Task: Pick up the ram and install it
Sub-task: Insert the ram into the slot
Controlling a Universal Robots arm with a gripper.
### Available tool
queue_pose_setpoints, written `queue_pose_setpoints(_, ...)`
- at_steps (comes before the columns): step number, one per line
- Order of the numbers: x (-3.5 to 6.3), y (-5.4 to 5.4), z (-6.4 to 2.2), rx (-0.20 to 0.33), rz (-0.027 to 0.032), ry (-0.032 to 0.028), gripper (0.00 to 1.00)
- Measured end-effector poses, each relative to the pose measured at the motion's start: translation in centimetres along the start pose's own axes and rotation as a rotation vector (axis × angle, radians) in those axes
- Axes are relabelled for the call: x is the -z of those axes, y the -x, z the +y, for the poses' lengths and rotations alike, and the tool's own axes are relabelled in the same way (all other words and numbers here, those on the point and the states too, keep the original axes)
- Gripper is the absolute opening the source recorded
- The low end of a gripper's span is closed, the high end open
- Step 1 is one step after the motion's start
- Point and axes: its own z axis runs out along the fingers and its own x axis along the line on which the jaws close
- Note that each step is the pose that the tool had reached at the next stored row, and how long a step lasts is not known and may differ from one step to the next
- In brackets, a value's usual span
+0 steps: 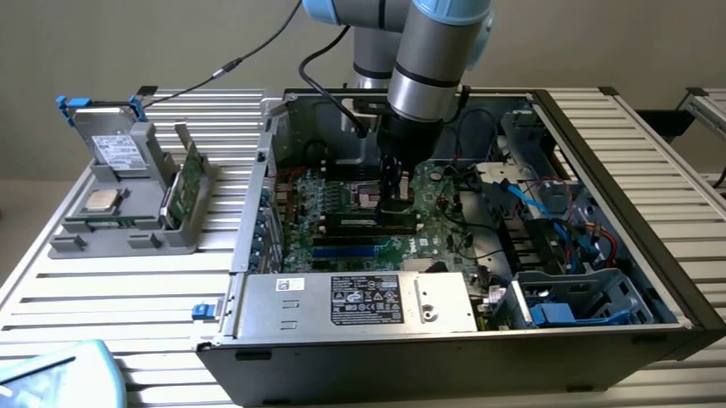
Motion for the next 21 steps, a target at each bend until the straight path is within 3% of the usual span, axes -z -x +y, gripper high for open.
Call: queue_pose_setpoints(21, 0.03, -0.16, -0.14, 0.000, 0.0002, 0.0007, 0.13)
